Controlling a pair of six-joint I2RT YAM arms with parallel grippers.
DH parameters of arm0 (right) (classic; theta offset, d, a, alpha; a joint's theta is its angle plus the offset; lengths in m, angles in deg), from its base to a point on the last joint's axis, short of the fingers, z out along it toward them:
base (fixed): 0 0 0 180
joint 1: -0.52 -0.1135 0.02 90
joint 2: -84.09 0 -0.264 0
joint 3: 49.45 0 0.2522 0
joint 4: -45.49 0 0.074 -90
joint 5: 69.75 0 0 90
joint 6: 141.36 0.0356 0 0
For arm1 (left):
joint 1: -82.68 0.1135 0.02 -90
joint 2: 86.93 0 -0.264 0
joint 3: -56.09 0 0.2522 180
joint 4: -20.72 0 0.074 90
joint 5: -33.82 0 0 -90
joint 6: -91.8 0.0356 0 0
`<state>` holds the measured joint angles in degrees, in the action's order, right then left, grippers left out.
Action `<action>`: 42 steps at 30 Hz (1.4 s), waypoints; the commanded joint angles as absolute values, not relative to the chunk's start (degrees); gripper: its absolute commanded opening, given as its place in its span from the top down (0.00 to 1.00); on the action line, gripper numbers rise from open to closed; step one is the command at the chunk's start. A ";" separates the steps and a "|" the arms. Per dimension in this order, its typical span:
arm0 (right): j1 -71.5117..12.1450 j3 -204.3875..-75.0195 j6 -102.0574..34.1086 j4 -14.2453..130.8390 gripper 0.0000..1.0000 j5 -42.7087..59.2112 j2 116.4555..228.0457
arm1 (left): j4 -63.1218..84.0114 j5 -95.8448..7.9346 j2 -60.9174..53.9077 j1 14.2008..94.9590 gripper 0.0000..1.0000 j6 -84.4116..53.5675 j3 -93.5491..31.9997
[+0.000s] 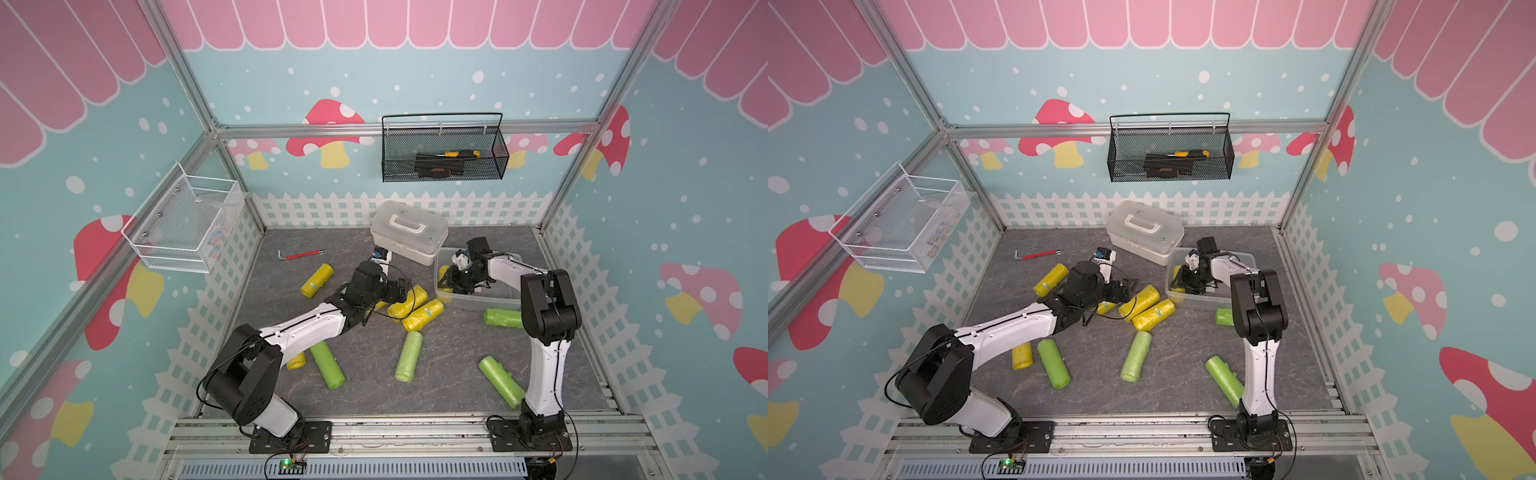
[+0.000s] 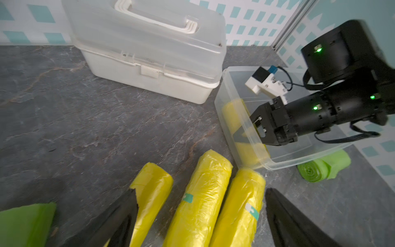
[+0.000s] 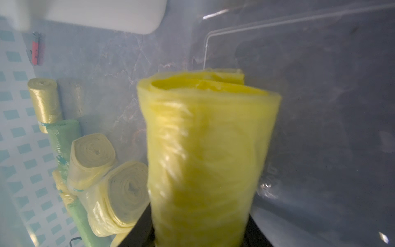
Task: Put the roll of trash bags into the storage box
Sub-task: Place the roll of trash bags in the storage box.
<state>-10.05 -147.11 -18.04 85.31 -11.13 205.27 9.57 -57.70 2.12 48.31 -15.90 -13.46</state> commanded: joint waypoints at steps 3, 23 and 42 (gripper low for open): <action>-10.34 -147.46 -14.76 83.80 0.53 -10.29 208.17 | -5.31 -66.46 3.16 48.00 0.04 -10.46 -18.89; -10.23 -148.99 -22.93 92.71 0.28 -6.23 204.46 | -19.89 -53.90 8.42 56.25 0.05 -5.01 -26.65; -9.82 -151.43 -28.14 99.12 0.34 -0.25 203.22 | -25.13 -51.44 10.11 58.05 0.05 -0.61 -30.13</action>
